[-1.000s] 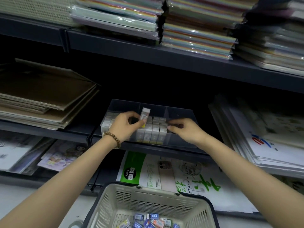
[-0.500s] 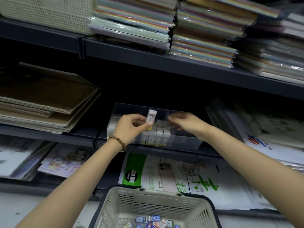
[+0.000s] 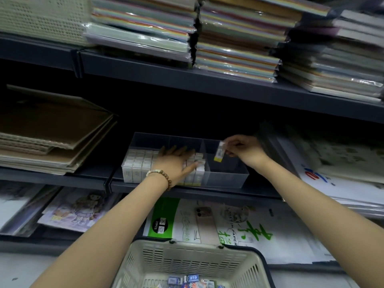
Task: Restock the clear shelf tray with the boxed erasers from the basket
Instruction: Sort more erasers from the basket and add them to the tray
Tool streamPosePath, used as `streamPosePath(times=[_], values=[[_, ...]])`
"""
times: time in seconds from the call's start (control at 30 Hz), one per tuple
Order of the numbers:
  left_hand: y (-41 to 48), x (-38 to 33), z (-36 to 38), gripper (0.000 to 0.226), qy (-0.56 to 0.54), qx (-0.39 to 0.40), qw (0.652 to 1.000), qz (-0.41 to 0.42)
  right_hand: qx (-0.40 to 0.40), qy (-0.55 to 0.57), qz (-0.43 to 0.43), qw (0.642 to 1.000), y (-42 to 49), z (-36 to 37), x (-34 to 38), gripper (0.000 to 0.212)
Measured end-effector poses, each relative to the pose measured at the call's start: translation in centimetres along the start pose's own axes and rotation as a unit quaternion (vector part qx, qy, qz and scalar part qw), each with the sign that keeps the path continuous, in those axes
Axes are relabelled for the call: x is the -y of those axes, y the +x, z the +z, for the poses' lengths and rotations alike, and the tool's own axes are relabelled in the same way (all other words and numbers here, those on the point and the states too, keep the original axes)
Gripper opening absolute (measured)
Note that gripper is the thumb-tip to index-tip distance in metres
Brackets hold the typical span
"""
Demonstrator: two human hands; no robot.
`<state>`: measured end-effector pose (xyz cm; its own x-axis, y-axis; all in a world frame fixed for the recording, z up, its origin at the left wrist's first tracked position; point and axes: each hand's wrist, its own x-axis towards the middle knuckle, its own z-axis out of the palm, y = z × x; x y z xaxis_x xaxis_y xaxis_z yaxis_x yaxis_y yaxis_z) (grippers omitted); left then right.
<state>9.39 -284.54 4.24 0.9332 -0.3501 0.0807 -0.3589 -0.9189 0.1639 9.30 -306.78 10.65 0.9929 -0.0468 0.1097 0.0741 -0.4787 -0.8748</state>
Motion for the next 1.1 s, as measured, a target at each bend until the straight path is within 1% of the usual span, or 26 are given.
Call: streamPosePath(times=[0.1,0.17,0.27,0.37,0.47,0.53,0.77,0.87,1.0,1.1], values=[[-0.1,0.5,0.3,0.06,0.019,-0.018,1.0,0.01,0.043,-0.048,-0.002,0.998,0.4,1.0,-0.9,0.012],[-0.1,0.8,0.1,0.061,0.028,-0.034,0.999,0.016,0.056,-0.059,-0.014,0.997,0.4,2.1,-1.0,0.014],[-0.4,1.7,-0.1,0.065,0.019,-0.036,0.999,0.022,0.045,-0.078,-0.019,0.996,0.5,3.7,-1.2,0.018],[-0.6,2.3,-0.4,0.072,0.022,-0.026,0.999,0.02,0.025,-0.117,-0.027,0.992,0.7,4.5,-1.5,0.015],[-0.6,2.3,-0.4,0.072,0.027,-0.027,0.999,0.02,0.013,-0.174,-0.038,0.984,0.7,4.6,-1.9,0.013],[-0.6,2.3,-0.4,0.073,0.025,-0.029,0.999,0.019,0.012,-0.184,-0.034,0.982,0.6,4.6,-2.1,0.017],[-1.2,1.9,-0.9,0.077,0.013,-0.031,0.999,0.021,0.029,-0.145,-0.02,0.989,0.2,4.0,-2.5,0.023],[-2.8,1.2,-1.7,0.07,-0.004,-0.056,0.998,0.024,0.037,-0.115,-0.019,0.993,-0.7,3.2,-2.2,0.03],[-8.0,-0.3,-1.7,0.068,-0.097,-0.118,0.988,0.026,0.008,-0.058,-0.087,0.994,-3.9,2.3,-1.5,0.029],[-12.6,-1.6,0.6,0.062,-0.174,-0.136,0.975,0.009,0.002,0.03,-0.116,0.993,-8.1,2.7,-2.1,0.021]])
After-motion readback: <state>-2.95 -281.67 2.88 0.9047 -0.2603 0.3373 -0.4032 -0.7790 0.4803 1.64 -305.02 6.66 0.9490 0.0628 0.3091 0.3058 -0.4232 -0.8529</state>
